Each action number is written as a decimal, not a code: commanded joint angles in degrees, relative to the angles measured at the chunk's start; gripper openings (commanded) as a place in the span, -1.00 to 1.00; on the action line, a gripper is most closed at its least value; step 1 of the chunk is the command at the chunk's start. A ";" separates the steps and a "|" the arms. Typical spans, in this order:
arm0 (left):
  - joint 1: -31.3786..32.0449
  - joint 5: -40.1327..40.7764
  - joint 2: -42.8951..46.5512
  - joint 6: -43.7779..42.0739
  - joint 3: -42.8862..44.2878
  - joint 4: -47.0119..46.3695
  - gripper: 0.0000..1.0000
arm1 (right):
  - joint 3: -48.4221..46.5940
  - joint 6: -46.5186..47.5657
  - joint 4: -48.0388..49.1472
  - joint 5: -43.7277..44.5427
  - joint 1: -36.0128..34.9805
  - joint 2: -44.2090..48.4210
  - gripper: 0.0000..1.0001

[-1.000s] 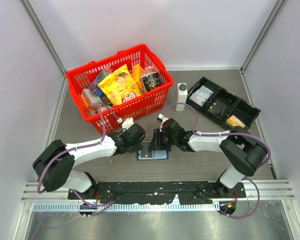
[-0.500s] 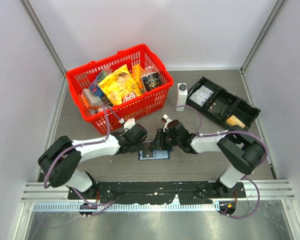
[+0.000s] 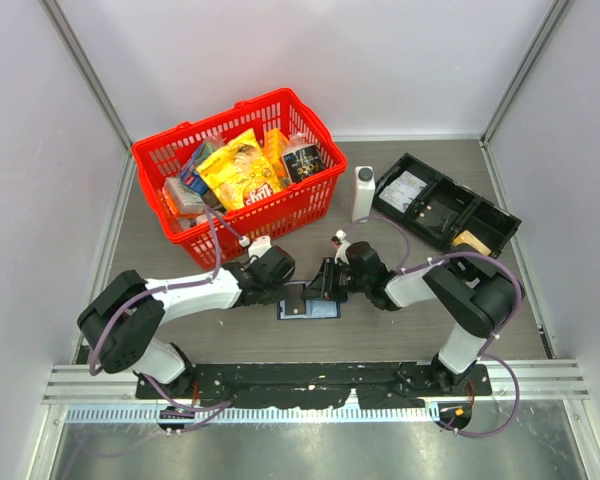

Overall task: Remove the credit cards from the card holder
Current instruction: Remove the credit card from the card holder.

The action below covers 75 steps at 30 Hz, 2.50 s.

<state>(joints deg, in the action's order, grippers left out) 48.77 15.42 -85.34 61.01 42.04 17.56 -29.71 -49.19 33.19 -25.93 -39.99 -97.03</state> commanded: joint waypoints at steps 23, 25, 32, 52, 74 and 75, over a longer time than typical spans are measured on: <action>-0.79 -3.73 -3.96 -1.16 0.76 1.42 -1.00 | 4.75 -3.55 13.22 -6.59 4.13 -1.32 -0.98; -0.79 -3.73 -3.87 -1.25 0.76 1.51 -1.00 | 5.02 -3.55 13.04 -6.59 4.48 -0.97 -0.98; -0.79 -3.82 -3.78 -1.16 0.76 1.51 -1.00 | 4.76 -2.93 10.14 -5.97 5.09 -0.26 -0.92; -0.79 -4.35 -4.22 -1.42 0.85 1.33 -1.00 | 2.73 -5.04 14.53 -6.76 3.78 -5.97 -0.65; -0.79 -4.52 -3.34 -1.60 0.76 1.33 -1.00 | 4.84 -0.39 6.28 -7.55 8.35 -1.23 -0.98; -0.79 -4.61 -2.56 -1.69 0.67 1.07 -1.00 | 4.67 -0.12 5.84 -7.47 8.35 -1.05 -0.98</action>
<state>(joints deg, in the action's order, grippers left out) 48.51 14.26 -86.91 60.77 43.48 17.23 -25.28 -52.64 42.92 -34.63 -32.40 -100.07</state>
